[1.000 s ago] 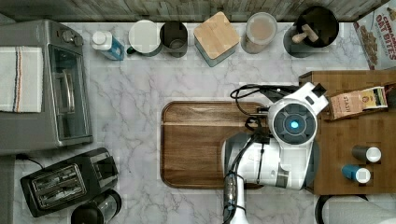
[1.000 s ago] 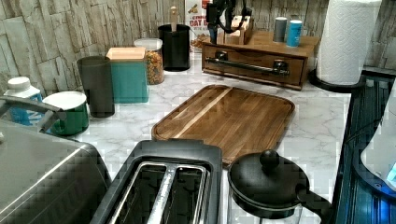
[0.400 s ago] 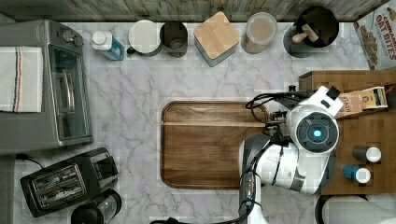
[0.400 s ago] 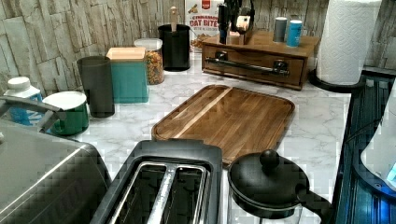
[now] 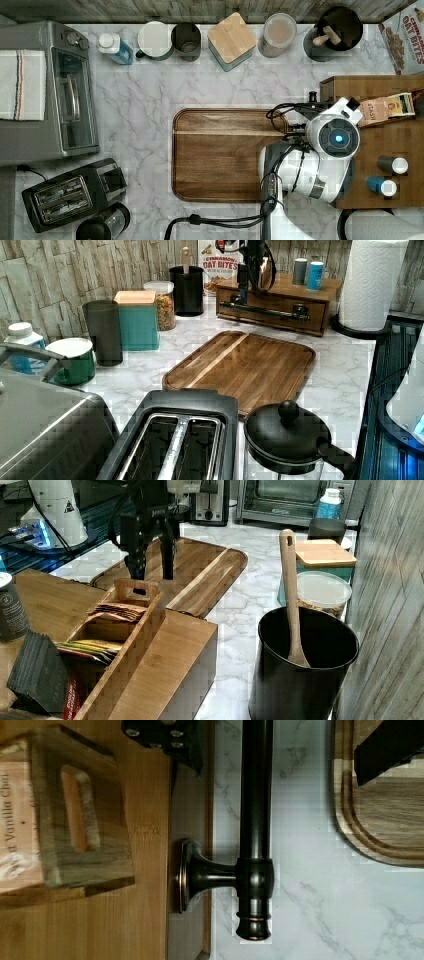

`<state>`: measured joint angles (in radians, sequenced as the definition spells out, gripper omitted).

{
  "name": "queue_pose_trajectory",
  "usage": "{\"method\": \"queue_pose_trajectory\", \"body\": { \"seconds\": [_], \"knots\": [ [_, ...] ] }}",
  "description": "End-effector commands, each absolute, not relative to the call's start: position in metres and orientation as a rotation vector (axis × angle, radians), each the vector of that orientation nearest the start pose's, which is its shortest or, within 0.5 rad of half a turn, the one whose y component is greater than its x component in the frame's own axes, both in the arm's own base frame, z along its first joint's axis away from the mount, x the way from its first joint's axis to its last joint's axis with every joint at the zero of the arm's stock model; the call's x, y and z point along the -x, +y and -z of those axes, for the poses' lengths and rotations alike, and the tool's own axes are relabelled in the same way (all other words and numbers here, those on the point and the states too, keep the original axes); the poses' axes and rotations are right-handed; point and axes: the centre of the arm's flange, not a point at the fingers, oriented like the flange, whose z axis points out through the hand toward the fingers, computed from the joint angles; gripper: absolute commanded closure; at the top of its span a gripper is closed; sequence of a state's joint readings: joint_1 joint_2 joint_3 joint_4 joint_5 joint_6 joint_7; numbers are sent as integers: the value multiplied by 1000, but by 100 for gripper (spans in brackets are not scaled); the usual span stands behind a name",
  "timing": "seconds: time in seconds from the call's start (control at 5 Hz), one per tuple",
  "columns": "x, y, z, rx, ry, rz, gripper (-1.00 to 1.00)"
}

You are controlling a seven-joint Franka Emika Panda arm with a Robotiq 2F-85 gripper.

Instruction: Open the drawer.

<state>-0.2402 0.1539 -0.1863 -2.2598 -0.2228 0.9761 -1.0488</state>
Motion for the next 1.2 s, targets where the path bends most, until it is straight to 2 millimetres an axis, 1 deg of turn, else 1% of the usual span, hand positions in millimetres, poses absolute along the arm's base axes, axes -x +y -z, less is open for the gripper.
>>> {"method": "queue_pose_trajectory", "body": {
  "seconds": [0.2,0.4,0.6,0.8,1.0,1.2],
  "knots": [
    [-473,-236,-270,3296,68,124,-100],
    [-472,-231,-259,3308,95,114,-100],
    [-470,-234,-244,3290,124,97,-100],
    [-466,-229,-239,3268,133,118,-100],
    [-465,-225,-234,3266,130,168,-100],
    [-472,-205,-250,3274,122,120,-100]
  ]
}}
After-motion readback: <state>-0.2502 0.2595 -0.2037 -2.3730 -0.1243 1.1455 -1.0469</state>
